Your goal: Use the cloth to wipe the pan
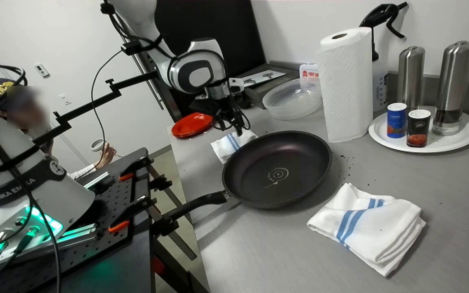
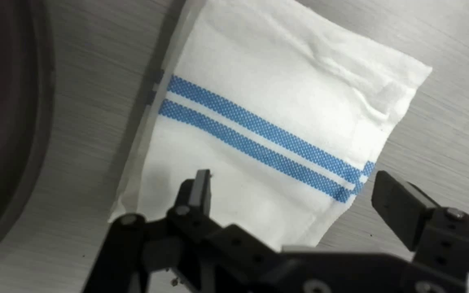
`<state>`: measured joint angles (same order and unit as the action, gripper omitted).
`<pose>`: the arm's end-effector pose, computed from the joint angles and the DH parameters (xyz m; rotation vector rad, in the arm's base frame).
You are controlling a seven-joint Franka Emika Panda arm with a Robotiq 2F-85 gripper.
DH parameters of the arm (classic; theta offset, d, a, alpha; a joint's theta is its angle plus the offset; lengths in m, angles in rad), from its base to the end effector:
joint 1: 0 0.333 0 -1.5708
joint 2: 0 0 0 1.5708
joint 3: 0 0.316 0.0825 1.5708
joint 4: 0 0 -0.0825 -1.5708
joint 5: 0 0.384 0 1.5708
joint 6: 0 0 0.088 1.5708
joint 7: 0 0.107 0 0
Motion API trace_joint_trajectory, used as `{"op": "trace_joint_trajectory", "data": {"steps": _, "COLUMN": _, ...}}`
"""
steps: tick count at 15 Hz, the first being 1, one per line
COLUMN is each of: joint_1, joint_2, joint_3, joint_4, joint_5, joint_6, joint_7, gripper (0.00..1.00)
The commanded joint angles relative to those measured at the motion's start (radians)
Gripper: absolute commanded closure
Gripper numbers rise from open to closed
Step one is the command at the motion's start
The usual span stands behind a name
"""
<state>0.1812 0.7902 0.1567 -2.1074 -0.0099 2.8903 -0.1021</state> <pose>0.5119 0.1884 0.0416 -2.9719 -0.6081 0.0165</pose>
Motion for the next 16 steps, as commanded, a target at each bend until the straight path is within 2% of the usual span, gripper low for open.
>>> {"op": "trace_joint_trajectory", "data": {"steps": 1, "joint_1": -0.025, "joint_2": 0.030, "joint_3": 0.012, "joint_4": 0.007, "joint_5": -0.050, "joint_6": 0.015, "joint_7": -0.054, "gripper": 0.00}}
{"op": "trace_joint_trajectory", "data": {"steps": 9, "joint_1": 0.034, "joint_2": 0.066, "joint_3": -0.041, "joint_4": -0.023, "joint_5": -0.133, "joint_6": 0.117, "joint_7": -0.051, "gripper": 0.00}}
{"op": "trace_joint_trajectory", "data": {"steps": 16, "joint_1": 0.144, "joint_2": 0.102, "joint_3": -0.131, "joint_4": -0.034, "joint_5": -0.164, "joint_6": 0.258, "joint_7": -0.028, "gripper": 0.00}}
